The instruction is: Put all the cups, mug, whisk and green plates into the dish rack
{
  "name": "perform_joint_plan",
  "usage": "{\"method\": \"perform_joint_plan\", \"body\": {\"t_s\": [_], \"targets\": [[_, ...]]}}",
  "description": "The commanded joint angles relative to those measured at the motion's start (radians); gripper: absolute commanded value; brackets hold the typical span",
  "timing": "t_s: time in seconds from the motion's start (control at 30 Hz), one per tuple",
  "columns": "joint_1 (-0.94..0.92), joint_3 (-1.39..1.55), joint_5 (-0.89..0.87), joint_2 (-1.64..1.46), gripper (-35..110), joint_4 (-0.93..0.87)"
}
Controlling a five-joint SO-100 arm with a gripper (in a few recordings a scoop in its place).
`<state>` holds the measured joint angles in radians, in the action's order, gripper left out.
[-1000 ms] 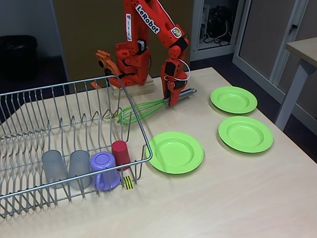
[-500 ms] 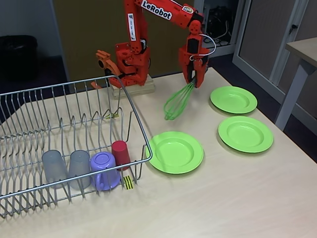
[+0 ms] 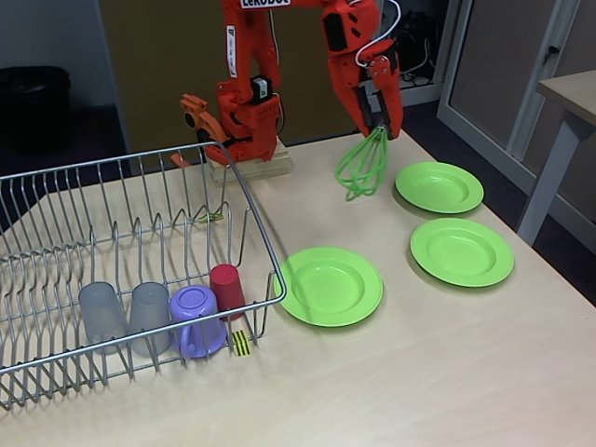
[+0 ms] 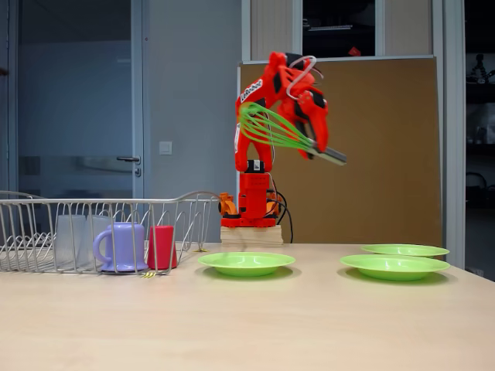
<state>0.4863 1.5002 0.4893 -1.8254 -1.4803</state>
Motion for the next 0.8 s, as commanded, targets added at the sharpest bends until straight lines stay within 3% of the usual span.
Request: {"method": "perform_joint_plan", "body": {"t_s": [0.0,0.47,0.77], "targets": [[-0.179,-0.037,0.083,-0.080,0,0.002],[-0.896,-0.051,0.221,-0.029,0,0.069],[-1.085,-0.218,0.370,0.311,0,0.170]]}}
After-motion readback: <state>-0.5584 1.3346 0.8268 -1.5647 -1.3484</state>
